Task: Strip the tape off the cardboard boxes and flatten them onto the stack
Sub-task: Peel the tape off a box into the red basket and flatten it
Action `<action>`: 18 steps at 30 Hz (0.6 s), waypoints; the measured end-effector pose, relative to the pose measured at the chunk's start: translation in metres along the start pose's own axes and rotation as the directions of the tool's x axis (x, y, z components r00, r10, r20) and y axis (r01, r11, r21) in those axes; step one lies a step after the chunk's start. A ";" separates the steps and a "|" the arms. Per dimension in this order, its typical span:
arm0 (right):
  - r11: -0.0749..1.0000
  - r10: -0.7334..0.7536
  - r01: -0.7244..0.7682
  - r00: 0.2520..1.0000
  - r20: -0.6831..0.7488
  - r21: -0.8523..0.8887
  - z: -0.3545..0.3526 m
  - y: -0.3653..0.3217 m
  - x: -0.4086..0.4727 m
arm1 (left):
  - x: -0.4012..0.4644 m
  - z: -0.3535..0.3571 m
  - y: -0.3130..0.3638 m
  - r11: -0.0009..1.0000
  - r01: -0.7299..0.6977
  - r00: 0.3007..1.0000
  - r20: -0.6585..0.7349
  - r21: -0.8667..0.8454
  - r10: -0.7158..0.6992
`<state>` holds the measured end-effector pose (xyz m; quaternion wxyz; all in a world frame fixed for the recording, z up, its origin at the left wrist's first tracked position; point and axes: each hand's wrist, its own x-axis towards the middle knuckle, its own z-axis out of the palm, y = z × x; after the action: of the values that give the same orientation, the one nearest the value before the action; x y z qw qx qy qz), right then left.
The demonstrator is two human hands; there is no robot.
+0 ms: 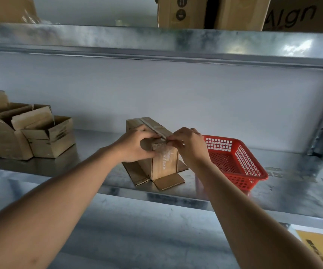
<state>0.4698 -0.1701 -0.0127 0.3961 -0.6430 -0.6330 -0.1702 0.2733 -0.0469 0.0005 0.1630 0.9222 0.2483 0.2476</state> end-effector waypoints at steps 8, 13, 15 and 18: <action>0.993 0.117 -0.108 0.974 -0.192 0.056 0.021 -0.012 -0.007 | 0.011 -0.019 -0.038 0.995 -0.050 0.985 0.160 -0.082 0.063; 0.975 0.219 -0.220 0.930 -0.296 0.032 0.024 -0.030 -0.016 | 0.016 -0.020 -0.041 0.981 -0.156 0.978 0.122 -0.115 0.170; 0.970 0.240 -0.243 0.933 -0.267 0.020 0.022 -0.033 -0.014 | 0.017 -0.018 -0.045 0.975 -0.194 0.972 0.112 -0.109 0.206; 0.962 0.267 -0.272 0.948 -0.173 -0.003 0.016 -0.035 -0.008 | 0.021 -0.017 -0.050 0.966 -0.235 0.966 0.086 -0.111 0.245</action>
<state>0.4312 -0.1680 -0.0178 0.4597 -0.7117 -0.5006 -0.1777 0.2614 0.0084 0.0012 0.1898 0.9474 0.1136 0.2314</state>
